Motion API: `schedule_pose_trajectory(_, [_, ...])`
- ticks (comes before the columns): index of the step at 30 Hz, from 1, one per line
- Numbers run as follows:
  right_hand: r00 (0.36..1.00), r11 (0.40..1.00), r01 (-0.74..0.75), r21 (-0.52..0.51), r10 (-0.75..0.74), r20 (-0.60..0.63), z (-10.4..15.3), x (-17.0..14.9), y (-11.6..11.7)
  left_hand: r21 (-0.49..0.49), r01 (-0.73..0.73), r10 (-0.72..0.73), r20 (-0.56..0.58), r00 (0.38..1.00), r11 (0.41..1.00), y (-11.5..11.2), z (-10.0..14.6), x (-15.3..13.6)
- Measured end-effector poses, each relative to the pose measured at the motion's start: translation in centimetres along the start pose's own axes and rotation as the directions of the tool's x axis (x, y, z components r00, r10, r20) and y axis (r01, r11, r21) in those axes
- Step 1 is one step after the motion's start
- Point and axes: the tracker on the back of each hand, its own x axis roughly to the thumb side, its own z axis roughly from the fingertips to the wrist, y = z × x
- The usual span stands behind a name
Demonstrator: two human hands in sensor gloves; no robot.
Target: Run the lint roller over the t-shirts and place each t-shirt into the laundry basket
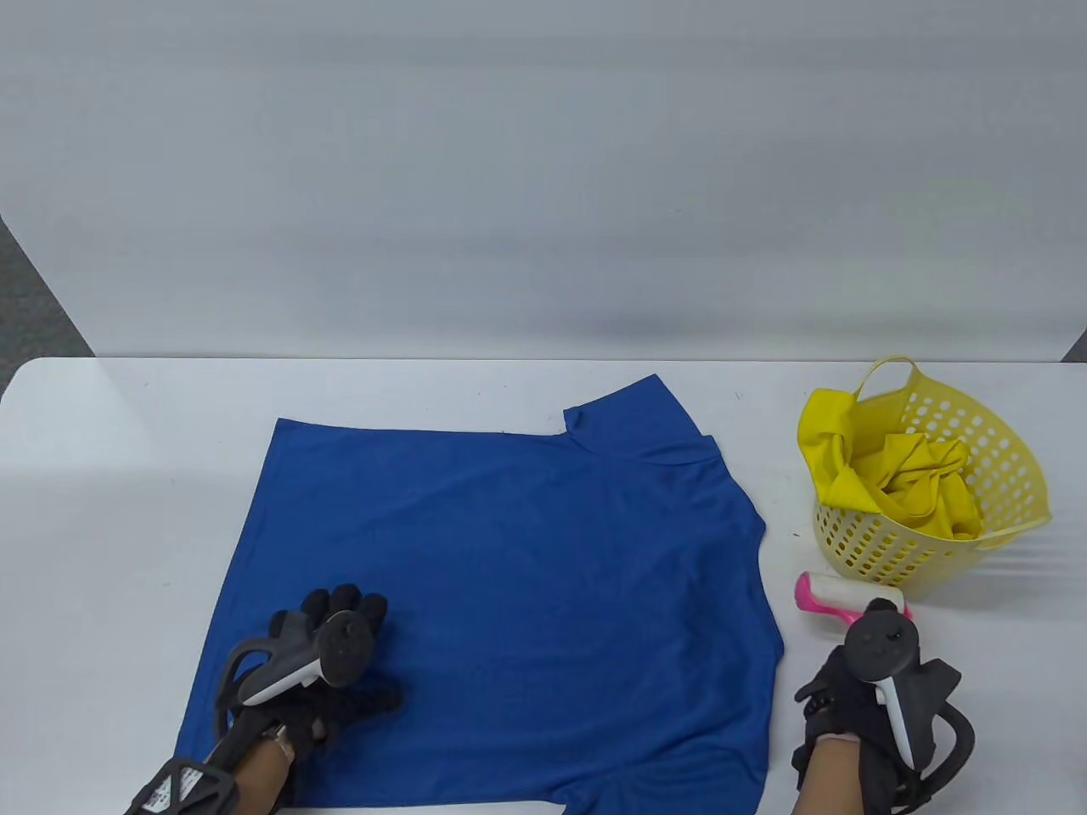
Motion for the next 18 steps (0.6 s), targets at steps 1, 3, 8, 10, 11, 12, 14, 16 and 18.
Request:
schedule_pose_trajectory(1, [0.998,1.000,-0.007,0.004,0.006,0.064,0.9,1.4,-0.3,-0.005,-0.002,0.002,0.007,1.000,1.000,-0.1,-0.1,0.2])
schedule_pose_trajectory(3, [0.977,0.999,-0.021,0.030,0.015,0.212,2.6,4.2,-0.2,-0.057,0.030,-0.029,0.015,0.999,0.998,-0.5,-0.5,0.7])
schedule_pose_trajectory(8, [0.898,0.961,-0.130,0.242,0.010,0.440,6.1,10.6,3.6,-0.187,0.072,-0.069,0.026,0.997,0.980,-2.0,-1.4,0.8])
schedule_pose_trajectory(10, [0.862,0.962,-0.197,0.187,0.079,0.500,7.0,12.3,5.0,-0.216,-0.004,0.013,0.042,0.999,0.976,-2.4,-1.5,0.5])
schedule_pose_trajectory(11, [0.843,0.957,-0.241,0.164,0.122,0.524,7.2,12.9,5.7,-0.220,-0.004,0.014,0.044,0.999,0.975,-2.4,-1.6,0.5])
schedule_pose_trajectory(12, [0.828,0.946,-0.284,0.157,0.159,0.538,7.3,13.5,6.4,-0.221,0.004,0.006,0.043,0.999,0.975,-2.4,-1.6,0.5])
schedule_pose_trajectory(14, [0.821,0.941,-0.307,0.141,0.187,0.540,6.9,14.1,7.5,-0.229,0.012,-0.002,0.045,0.999,0.973,-2.5,-1.6,0.6])
schedule_pose_trajectory(16, [0.825,0.958,-0.274,0.089,0.186,0.534,6.1,15.0,8.0,-0.232,0.009,0.003,0.048,0.999,0.973,-2.5,-1.6,0.6])
schedule_pose_trajectory(18, [0.826,0.958,-0.278,0.066,0.204,0.525,4.4,16.9,8.9,-0.239,0.010,0.002,0.049,0.999,0.971,-2.5,-1.7,0.6])
